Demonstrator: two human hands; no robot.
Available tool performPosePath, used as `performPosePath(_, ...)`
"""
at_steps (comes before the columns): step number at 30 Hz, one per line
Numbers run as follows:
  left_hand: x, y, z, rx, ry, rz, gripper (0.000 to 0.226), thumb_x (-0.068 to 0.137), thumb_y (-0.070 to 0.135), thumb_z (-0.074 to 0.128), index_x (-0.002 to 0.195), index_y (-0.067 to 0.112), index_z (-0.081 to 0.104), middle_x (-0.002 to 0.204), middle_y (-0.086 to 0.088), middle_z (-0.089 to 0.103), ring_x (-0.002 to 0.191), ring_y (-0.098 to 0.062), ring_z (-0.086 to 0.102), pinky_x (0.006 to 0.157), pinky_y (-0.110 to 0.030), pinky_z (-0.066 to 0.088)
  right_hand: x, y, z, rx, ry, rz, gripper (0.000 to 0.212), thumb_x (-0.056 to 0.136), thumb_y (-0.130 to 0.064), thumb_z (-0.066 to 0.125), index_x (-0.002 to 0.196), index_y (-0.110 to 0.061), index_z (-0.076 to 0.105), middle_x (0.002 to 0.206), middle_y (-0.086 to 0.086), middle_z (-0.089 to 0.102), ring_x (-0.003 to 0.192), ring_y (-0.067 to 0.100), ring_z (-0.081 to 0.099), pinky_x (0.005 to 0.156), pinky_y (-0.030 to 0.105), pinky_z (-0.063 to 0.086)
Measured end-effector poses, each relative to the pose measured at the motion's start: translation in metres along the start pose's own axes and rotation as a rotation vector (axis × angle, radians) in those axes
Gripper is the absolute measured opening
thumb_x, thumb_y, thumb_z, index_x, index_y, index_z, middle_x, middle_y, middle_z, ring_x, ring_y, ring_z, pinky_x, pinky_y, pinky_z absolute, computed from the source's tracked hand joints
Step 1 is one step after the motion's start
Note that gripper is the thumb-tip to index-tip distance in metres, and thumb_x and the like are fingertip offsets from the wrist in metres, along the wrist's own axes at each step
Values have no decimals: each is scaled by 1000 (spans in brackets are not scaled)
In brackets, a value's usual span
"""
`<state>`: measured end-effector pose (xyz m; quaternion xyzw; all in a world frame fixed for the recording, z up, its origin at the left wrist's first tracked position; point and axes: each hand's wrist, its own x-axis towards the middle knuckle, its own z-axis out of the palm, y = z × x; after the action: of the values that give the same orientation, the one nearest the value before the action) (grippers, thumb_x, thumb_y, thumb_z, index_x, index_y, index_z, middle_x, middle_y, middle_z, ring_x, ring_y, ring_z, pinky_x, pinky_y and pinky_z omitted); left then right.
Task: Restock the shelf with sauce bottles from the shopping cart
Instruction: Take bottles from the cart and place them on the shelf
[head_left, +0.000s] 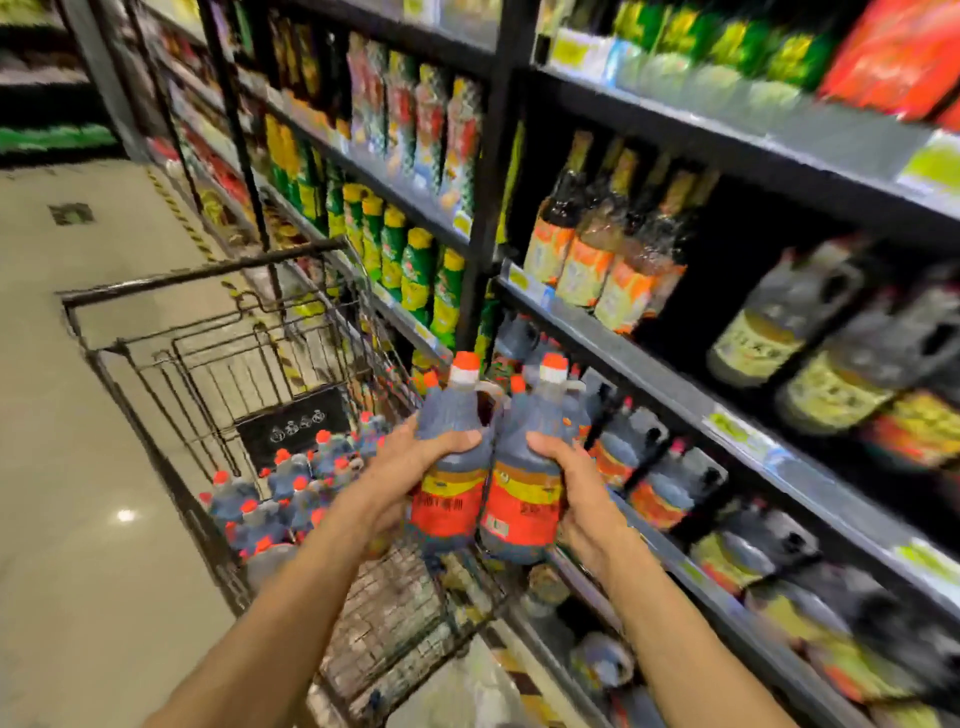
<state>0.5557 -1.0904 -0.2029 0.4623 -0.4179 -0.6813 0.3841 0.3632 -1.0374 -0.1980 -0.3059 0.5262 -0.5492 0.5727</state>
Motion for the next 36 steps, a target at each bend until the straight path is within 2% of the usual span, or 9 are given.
performPosePath(5,-19,7,88,-4,-251,24,50,72,20,85,119,14,69,105,-12,79,85,-27,77,72,-37,59,-78,-38,-57,23,215,-146,64,65,-28,81,123,-4,68,112,20,76,89,34,75,76,41,61)
performPosePath(10,-57,0,187,89,-508,-22,30,86,13,77,115,14,70,102,-12,79,88,-32,77,74,-40,61,-172,-47,-128,55,457,-292,53,68,-29,77,117,-10,69,104,11,79,86,30,77,69,37,60)
performPosePath(15,-119,-33,288,163,-713,-76,54,71,24,87,121,15,68,104,-12,79,89,-33,76,78,-44,60,-276,-41,-193,94,696,-380,50,76,-27,73,123,-8,67,112,15,77,95,37,75,79,46,60)
performPosePath(19,-197,-69,366,224,-855,-90,41,81,18,82,119,16,68,100,-11,79,83,-30,77,75,-41,62,-380,-32,-245,119,851,-425,50,78,-30,74,122,-7,68,111,17,76,96,39,74,81,49,60)
performPosePath(23,-289,-108,442,261,-1004,-135,58,70,24,90,122,12,68,101,-13,79,84,-32,77,75,-43,62,-496,-23,-296,142,997,-456,47,74,-32,75,116,-13,70,104,11,79,88,32,76,73,42,59)
performPosePath(27,-383,-148,513,299,-1121,-155,29,83,19,81,110,17,70,90,-8,80,73,-26,77,66,-37,62,-607,-12,-336,166,1150,-486,54,72,-34,81,121,-15,68,109,10,78,94,33,76,78,45,59)
performPosePath(31,-469,-180,573,356,-1264,-202,44,75,23,87,115,13,70,95,-12,80,79,-32,76,76,-44,61,-702,-3,-362,195,1312,-534,45,73,-25,84,114,-13,72,104,11,79,89,31,76,76,41,57)
performPosePath(34,-524,-200,614,381,-1410,-231,34,82,22,83,113,15,71,91,-8,80,76,-27,77,68,-38,60,-763,6,-378,232,1426,-577,42,75,-24,81,115,-14,72,105,11,79,89,32,76,73,40,59)
performPosePath(36,-558,-214,638,395,-1487,-232,53,72,27,89,120,16,69,96,-9,80,80,-29,77,70,-38,59,-799,10,-388,240,1506,-594,51,75,-27,83,122,-15,69,110,11,78,94,34,75,76,42,59)
